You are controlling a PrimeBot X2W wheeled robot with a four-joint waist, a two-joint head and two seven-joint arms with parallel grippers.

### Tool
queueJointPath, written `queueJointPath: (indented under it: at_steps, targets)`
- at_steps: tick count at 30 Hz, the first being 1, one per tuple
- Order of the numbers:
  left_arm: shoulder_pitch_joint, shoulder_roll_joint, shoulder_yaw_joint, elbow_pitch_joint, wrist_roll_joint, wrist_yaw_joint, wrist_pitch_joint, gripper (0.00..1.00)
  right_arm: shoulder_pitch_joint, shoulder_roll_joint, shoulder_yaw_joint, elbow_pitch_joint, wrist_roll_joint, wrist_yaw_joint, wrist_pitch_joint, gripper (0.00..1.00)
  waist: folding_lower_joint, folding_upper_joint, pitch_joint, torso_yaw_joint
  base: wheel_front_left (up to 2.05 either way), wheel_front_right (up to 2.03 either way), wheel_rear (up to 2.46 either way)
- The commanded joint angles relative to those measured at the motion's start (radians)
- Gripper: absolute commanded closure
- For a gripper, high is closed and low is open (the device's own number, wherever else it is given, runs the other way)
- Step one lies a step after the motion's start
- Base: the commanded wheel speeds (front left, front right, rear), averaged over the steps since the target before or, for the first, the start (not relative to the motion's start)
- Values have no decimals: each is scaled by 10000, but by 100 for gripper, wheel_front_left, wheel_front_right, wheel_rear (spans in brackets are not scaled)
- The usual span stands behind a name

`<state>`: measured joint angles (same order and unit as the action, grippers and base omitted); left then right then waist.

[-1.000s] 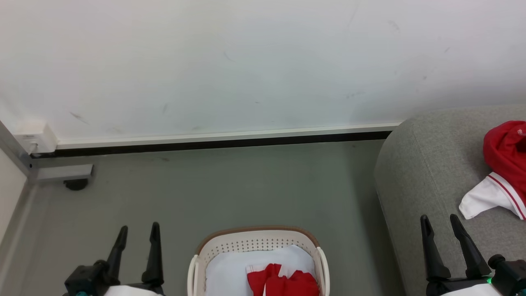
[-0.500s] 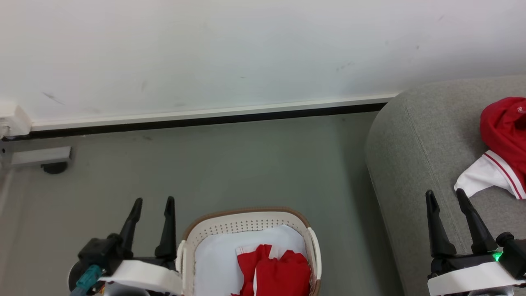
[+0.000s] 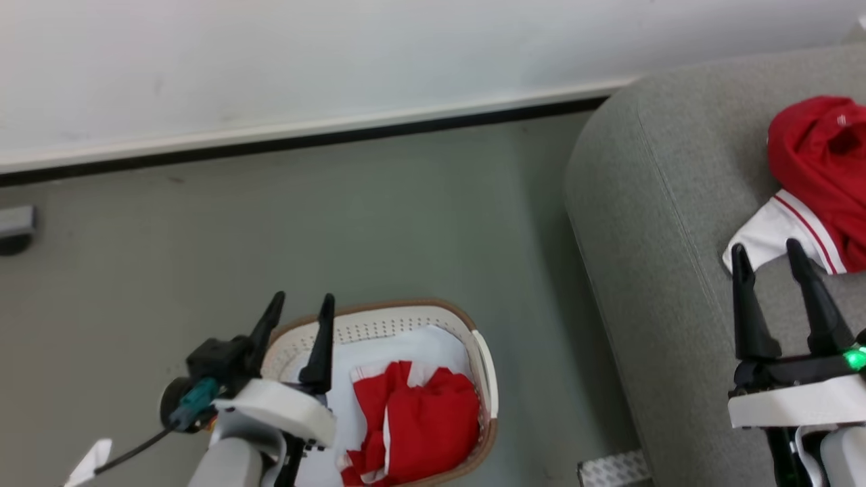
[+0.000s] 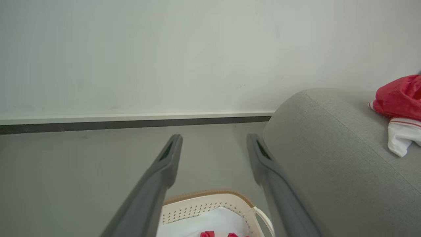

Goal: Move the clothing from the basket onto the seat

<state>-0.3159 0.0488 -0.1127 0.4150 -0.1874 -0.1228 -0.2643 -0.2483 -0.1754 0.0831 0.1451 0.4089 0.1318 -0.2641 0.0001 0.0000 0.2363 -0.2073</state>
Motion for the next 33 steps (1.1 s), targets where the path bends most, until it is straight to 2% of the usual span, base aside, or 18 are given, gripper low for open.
queueJointPath:
  at_steps: [1,9,18,25,33]
  targets:
    - [-322,57,-121,317,23,-26,-1,0,-210,-31,-97,-95,-75,-22,-4,0,-1,0,459,-294,0,0,0]
    - [-1717,355,-978,2582,-86,-77,0,0,-778,254,-153,-404,-120,-22,-4,0,-1,0,1649,-714,0,0,0]
    - [-3323,609,-2623,5019,-522,-66,368,0,-1522,652,-474,-785,13,-22,-4,0,-1,0,2984,-1082,0,0,0]
    - [-4261,901,-4076,6282,-1210,-67,1324,0,-2026,916,-452,-1090,-149,-22,-4,0,-1,0,3998,-1381,0,0,0]
    - [-4951,1293,-5354,6962,-1828,-68,2253,0,-2402,1087,-368,-1321,-172,-22,-4,0,-1,0,4821,-1717,0,0,0]
